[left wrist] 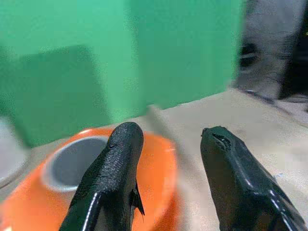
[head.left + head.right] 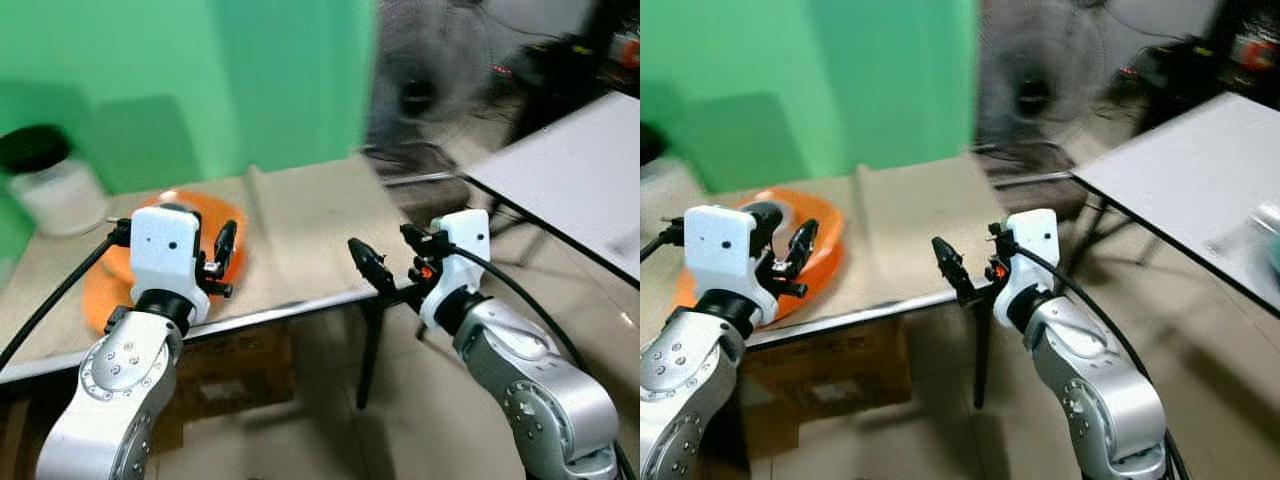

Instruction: Setting the table

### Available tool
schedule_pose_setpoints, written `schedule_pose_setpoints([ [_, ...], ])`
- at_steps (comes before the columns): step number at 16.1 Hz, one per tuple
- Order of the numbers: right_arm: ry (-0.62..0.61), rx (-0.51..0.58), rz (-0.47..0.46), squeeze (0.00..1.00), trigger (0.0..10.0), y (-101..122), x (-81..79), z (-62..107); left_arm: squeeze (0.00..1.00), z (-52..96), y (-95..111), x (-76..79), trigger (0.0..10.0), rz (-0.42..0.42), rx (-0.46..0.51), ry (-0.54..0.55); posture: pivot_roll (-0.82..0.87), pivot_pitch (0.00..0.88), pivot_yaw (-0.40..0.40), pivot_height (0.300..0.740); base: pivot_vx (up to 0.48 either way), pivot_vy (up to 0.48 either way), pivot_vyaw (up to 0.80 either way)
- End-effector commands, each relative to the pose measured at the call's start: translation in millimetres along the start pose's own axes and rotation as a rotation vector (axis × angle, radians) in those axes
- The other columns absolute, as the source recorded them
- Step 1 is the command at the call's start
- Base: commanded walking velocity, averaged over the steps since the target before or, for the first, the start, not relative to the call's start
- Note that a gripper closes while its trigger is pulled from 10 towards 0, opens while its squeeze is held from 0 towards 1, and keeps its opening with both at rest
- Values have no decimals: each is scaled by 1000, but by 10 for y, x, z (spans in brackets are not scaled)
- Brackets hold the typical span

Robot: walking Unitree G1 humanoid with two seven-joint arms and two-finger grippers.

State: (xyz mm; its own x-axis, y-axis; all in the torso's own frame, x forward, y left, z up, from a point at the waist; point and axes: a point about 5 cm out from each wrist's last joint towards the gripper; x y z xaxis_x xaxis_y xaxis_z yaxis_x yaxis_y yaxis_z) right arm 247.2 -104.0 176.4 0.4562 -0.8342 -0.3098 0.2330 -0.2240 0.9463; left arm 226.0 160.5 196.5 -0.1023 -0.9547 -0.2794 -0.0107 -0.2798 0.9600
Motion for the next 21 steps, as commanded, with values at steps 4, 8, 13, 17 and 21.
schedule_pose_setpoints([
  [4, 37, 5, 13, 0, 10000, 9, -45, -22, 0, -10, -68, -28, 10000, -19, -49, 32, -27, 9, 33, 740, 316, 0, 684],
  [8, 41, -1, -25, 0, 10000, 1, -22, -27, 0, -85, -146, -27, 10000, -6, -116, 40, -32, 0, 24, 740, 73, 0, 0],
  [13, 61, -23, -13, 0, 10000, -9, 1, 17, 1000, -148, -225, 1, 10000, 80, -200, 4, -42, 0, 22, 740, 0, 0, 0],
  [17, 113, -78, 57, 0, 10000, 11, 36, 54, 0, -297, -259, 133, 10000, 143, -256, -183, -66, 0, 10, 740, 0, 0, 0],
  [21, 204, -109, 112, 0, 10000, 70, 32, 86, 0, -482, -356, 73, 10000, 110, -303, -241, -78, 10, 7, 740, 0, 0, 0],
])
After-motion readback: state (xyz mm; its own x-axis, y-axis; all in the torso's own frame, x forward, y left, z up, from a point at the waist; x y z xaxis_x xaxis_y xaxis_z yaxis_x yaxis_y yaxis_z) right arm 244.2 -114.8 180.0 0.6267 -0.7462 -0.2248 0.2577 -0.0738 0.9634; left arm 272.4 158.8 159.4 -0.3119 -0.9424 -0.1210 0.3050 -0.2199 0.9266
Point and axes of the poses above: a point about 5 cm out from each wrist's last joint towards the gripper, its own z axis pointing back from the gripper into the wrist, its own y axis along the axis of the wrist's last joint, x = y × z, and after that the axes turned 8 degrees about -z, right-handed
